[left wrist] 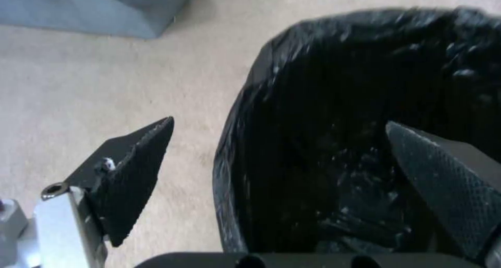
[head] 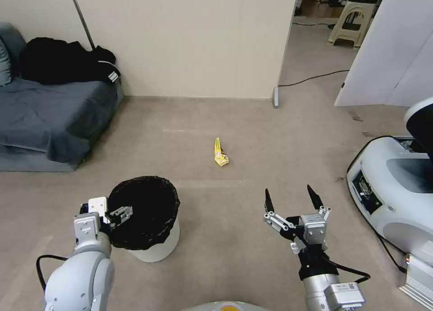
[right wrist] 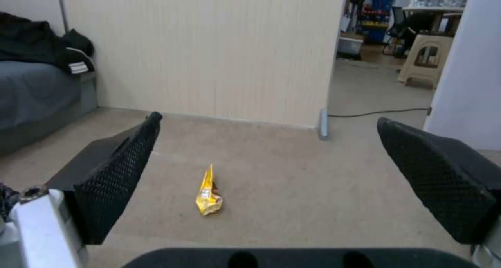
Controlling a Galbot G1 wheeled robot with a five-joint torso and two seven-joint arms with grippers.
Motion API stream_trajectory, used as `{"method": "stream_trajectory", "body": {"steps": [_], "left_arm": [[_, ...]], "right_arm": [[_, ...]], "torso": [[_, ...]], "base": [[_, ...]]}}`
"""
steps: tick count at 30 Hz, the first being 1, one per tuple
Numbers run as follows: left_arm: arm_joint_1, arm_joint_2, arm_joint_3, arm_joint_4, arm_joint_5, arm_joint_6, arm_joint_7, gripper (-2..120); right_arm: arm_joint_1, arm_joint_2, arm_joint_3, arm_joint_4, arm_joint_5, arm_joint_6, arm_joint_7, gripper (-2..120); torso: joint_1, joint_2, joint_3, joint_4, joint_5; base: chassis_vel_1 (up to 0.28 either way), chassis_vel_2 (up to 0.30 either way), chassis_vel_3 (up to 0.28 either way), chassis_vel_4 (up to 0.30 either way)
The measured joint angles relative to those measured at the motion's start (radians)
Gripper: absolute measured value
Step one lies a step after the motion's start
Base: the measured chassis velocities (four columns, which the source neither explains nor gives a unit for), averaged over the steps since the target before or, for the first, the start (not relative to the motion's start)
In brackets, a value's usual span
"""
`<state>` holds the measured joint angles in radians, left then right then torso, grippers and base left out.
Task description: Pick up the trash bin, then pick up the garbage from the floor and place it into the trash bin.
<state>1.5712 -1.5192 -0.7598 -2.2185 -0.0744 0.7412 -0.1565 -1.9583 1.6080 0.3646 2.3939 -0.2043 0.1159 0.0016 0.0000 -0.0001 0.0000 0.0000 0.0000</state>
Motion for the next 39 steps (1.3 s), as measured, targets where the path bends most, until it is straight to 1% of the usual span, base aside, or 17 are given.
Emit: {"method": "stream_trajectory", "body": {"steps": [2, 4, 7, 11, 19, 27, 28, 29, 30, 31, 33, 34, 36, 37, 39], "left_arm": [[-0.002, -0.002, -0.004, 0.012, 0.000, -0.001, -0.003, 98], [-0.008, -0.007, -0.013, 0.032, -0.004, -0.001, -0.026, 99], [-0.011, -0.011, -0.024, 0.041, -0.013, -0.002, -0.043, 99], [-0.018, -0.013, -0.042, 0.060, -0.023, -0.003, -0.052, 100], [-0.027, -0.015, -0.055, 0.109, -0.044, -0.004, -0.055, 100], [-0.030, -0.027, -0.047, 0.148, -0.097, -0.005, -0.057, 97], [-0.032, -0.028, -0.046, 0.156, -0.110, -0.005, -0.063, 95], [-0.037, -0.031, -0.046, 0.168, -0.128, -0.006, -0.077, 89], [-0.041, -0.032, -0.046, 0.176, -0.139, -0.007, -0.083, 86], [-0.041, -0.032, -0.046, 0.176, -0.139, -0.007, -0.083, 86], [-0.043, -0.034, -0.047, 0.192, -0.151, -0.007, -0.094, 75], [-0.043, -0.034, -0.047, 0.192, -0.151, -0.007, -0.094, 75], [-0.043, -0.036, -0.047, 0.198, -0.160, -0.008, -0.097, 64], [-0.043, -0.036, -0.047, 0.198, -0.160, -0.008, -0.097, 64], [-0.043, -0.037, -0.050, 0.201, -0.192, -0.008, -0.103, 54]], "right_arm": [[0.000, 0.000, 0.000, -0.001, 0.000, 0.000, 0.000, 100], [0.000, 0.000, 0.000, -0.002, 0.000, 0.001, 0.000, 100], [0.000, 0.000, 0.000, -0.004, 0.000, 0.003, 0.000, 100], [0.001, 0.000, -0.003, -0.008, 0.000, 0.004, 0.000, 100], [0.000, 0.000, -0.005, -0.008, -0.001, 0.005, 0.000, 100], [0.000, 0.000, -0.013, -0.017, -0.004, 0.008, -0.001, 100], [0.000, 0.000, -0.013, -0.017, -0.004, 0.008, -0.001, 100], [0.000, 0.000, -0.013, -0.017, -0.004, 0.009, -0.001, 100], [0.000, 0.000, -0.012, -0.017, -0.004, 0.009, -0.001, 100], [0.000, 0.000, -0.012, -0.017, -0.004, 0.009, -0.001, 100], [0.000, 0.000, -0.012, -0.017, -0.004, 0.010, -0.002, 100], [0.000, 0.000, -0.012, -0.017, -0.004, 0.010, -0.002, 100], [0.000, 0.000, -0.012, -0.018, -0.004, 0.011, -0.002, 100], [0.000, 0.000, -0.012, -0.018, -0.004, 0.011, -0.002, 100], [0.000, 0.000, -0.013, -0.019, -0.004, 0.011, -0.003, 100]], "torso": [[0.000, 0.000, 0.000, 0.0000, 0.0000], [0.000, 0.000, 0.000, 0.0000, -0.0001], [0.000, 0.000, 0.000, 0.0000, 0.0000], [0.000, 0.000, 0.000, 0.0000, 0.0001], [0.000, 0.000, 0.000, 0.0000, -0.0001], [0.000, 0.000, 0.000, 0.0000, 0.0000], [0.000, 0.000, 0.000, 0.0000, 0.0000], [0.000, 0.000, 0.000, 0.0001, 0.0001], [0.000, 0.000, 0.000, -0.0002, 0.0006], [0.000, 0.000, 0.000, -0.0002, 0.0006], [0.000, 0.000, 0.000, 0.0000, 0.0002], [0.000, 0.000, 0.000, 0.0000, 0.0002], [0.000, 0.000, 0.000, 0.0002, 0.0007], [0.000, 0.000, 0.000, 0.0002, 0.0007], [0.000, 0.000, 0.000, 0.0002, 0.0009]], "base": [[0.000, 0.000, 0.000, 0.000], [0.000, 0.000, 0.000, 0.000], [0.000, 0.000, 0.000, 0.000], [0.000, 0.000, 0.000, 0.000], [0.000, 0.000, 0.000, 0.000], [0.000, 0.000, 0.000, 0.000], [0.000, 0.000, 0.000, 0.000], [0.000, 0.000, 0.000, 0.000], [0.000, 0.000, 0.000, 0.000], [0.000, 0.000, 0.000, 0.000], [0.000, 0.000, 0.000, 0.000], [0.000, 0.000, 0.000, 0.000], [0.000, 0.000, 0.000, 0.000], [0.000, 0.000, 0.000, 0.000], [0.000, 0.000, 0.000, 0.000]]}}
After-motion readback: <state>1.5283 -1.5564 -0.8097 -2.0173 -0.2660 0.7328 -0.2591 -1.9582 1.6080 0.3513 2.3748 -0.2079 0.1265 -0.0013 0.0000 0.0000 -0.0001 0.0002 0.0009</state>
